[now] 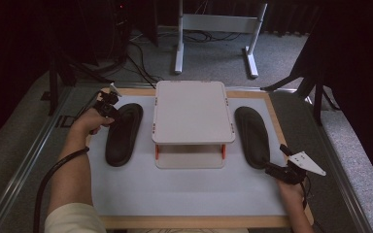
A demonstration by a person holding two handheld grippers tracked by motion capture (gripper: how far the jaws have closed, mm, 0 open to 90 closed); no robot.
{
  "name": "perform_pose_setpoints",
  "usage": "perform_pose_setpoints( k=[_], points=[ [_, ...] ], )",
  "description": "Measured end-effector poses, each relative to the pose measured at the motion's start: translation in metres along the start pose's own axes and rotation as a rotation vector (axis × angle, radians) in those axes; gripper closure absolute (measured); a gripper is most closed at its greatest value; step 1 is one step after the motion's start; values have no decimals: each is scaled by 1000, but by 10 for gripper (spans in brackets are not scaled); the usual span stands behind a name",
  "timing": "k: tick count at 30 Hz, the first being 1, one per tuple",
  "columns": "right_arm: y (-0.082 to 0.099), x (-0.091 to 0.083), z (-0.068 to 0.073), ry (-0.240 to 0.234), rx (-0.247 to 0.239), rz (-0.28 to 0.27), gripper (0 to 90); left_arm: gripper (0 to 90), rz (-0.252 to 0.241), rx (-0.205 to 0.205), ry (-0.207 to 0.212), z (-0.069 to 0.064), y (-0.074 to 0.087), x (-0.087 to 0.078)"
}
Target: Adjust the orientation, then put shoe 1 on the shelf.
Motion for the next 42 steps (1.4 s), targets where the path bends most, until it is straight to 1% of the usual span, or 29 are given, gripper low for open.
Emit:
perform_pose_setpoints(
  k=[1, 2, 4, 5, 6, 7, 8, 9, 11, 13, 17, 19, 21, 22, 23, 25, 26, 28, 29, 30, 31, 33, 35, 37, 38, 39, 40, 41, 42],
  points=[
    [0, 0, 0, 0, -1, -1, 142, 697, 2, -7, -1, -1, 0, 0],
    [0, 0, 0, 1, -1, -1, 142, 700, 2, -3, -7, -2, -1, -1],
    [0, 0, 0, 0, -1, -2, 142, 708, 3, -8, -1, -5, -1, -2],
    [0, 0, 0, 0, -1, -2, 142, 708, 2, -12, -13, -7, -1, -3],
    [0, 0, 0, 1, -1, -1, 142, 711, 1, -18, -12, -9, -1, -4],
    [0, 0, 0, 4, -3, -3, 142, 714, -5, -18, -21, -11, -1, -6],
    [0, 0, 0, 6, -2, -4, 141, 714, -15, -30, -14, -13, -1, -8],
    [0, 0, 0, 5, -2, -7, 141, 715, -14, -28, -16, -15, 0, -10],
    [-1, 0, 0, 7, -3, -13, 135, 717, -20, -40, -8, -18, 1, -16],
    [0, -1, 0, -8, -8, -10, 120, 718, -30, -50, -11, -21, 1, -23],
    [-1, -1, 0, -10, -5, -14, 119, 720, -50, -63, -8, -27, 2, -39],
    [-1, -1, 0, -16, 2, -16, 119, 720, -69, -90, 2, -29, 1, -48],
    [-1, 0, 0, -17, 4, -11, 119, 721, -78, -116, -7, -30, 1, -55],
    [-1, 0, 0, -17, 4, -11, 119, 723, -78, -116, -7, -30, 1, -55],
    [0, 0, 0, -17, 3, -7, 119, 723, -77, -126, -32, -34, 2, -64],
    [0, 0, 0, -17, -6, -6, 119, 724, -79, -120, -48, -38, 2, -71],
    [0, 0, 0, -17, -6, -5, 119, 724, -96, -127, -42, -41, 1, -79],
    [0, 0, 0, -15, -8, -6, 119, 727, -111, -127, -44, -43, 1, -85],
    [0, 0, 1, -15, -10, -4, 119, 727, -116, -126, -36, -45, 1, -89],
    [0, 0, 1, -15, -10, -4, 119, 727, -116, -126, -36, -45, 1, -89],
    [0, 0, 1, -12, -11, -2, 119, 727, -131, -120, -43, -50, -1, -98],
    [1, 1, 1, -10, -15, 1, 119, 726, -143, -114, -38, -55, -2, -107],
    [1, 1, 1, -10, -16, 1, 119, 727, -143, -114, -38, -55, -2, -107],
    [1, 1, 1, -9, -19, 2, 119, 727, -167, -100, -40, -67, -5, -126],
    [1, 1, 1, -8, -19, 3, 119, 726, -167, -100, -40, -67, -5, -126],
    [1, 1, 1, -9, -19, 4, 119, 726, -171, -95, -49, -73, -7, -134],
    [1, 1, 1, -8, -19, 4, 119, 727, -171, -95, -49, -73, -7, -134],
    [1, 1, 1, -7, -21, 4, 119, 726, -181, -87, -53, -78, -9, -141],
    [1, 1, 1, -8, -21, 5, 119, 726, -181, -87, -53, -78, -9, -141]
  ],
)
Point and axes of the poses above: each handheld gripper's, and its own axes: x roughly forward along the jaws, y roughly out of its underside, z roughly to its left, the point moved 5 cm from there along x, roughly forward along the jaws, and after that the axes turned 11 degrees about y, right-handed, at the moved point
